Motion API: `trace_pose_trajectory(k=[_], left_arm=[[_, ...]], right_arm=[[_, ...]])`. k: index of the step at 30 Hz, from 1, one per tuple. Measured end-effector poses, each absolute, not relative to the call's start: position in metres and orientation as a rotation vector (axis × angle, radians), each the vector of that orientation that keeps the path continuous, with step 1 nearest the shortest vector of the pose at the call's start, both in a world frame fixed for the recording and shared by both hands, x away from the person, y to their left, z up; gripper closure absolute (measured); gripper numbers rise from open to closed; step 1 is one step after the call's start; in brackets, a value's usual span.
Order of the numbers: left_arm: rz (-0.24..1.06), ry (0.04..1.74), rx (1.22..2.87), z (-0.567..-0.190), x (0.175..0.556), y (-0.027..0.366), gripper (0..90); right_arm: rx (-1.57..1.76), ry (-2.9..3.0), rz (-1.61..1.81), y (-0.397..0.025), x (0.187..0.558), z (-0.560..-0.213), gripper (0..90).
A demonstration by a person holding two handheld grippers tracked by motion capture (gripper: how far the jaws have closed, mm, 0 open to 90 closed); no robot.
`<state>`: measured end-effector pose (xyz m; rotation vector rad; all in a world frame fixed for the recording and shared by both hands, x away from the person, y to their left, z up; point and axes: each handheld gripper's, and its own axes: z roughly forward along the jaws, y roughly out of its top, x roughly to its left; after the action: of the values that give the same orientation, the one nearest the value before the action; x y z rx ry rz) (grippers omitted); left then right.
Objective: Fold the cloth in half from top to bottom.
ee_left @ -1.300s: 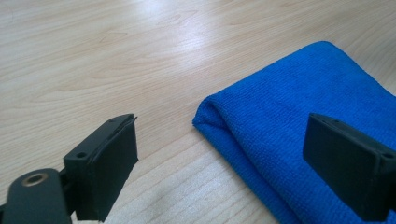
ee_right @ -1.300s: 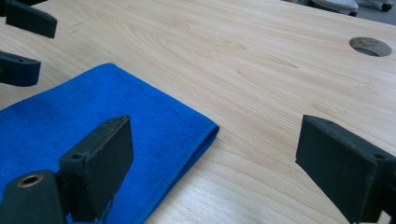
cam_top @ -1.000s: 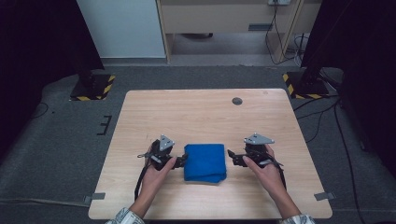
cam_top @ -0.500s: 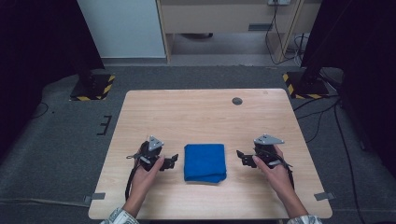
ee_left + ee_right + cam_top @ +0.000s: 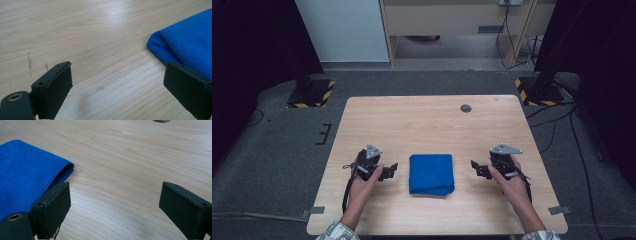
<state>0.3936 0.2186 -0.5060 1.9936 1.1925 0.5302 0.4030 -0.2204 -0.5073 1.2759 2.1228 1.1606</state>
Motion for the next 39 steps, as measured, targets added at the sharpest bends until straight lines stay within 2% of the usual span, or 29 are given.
trace_pose_trajectory(k=[13,19,30,39], left_arm=[[0.567,1.254,2.002,-0.508,0.413,0.249,7.7],[0.538,1.29,2.046,-0.519,0.425,0.262,7.7],[0.509,1.3,2.096,-0.532,0.43,0.261,7.4],[0.526,1.271,2.07,-0.537,0.429,0.263,1.9]], right_arm=[[1.364,2.031,1.095,-0.247,0.414,-0.508,11.1],[1.425,2.006,1.017,-0.257,0.426,-0.514,11.3],[1.508,2.038,0.92,-0.267,0.44,-0.538,11.1],[1.46,2.074,0.879,-0.26,0.439,-0.539,8.2]])
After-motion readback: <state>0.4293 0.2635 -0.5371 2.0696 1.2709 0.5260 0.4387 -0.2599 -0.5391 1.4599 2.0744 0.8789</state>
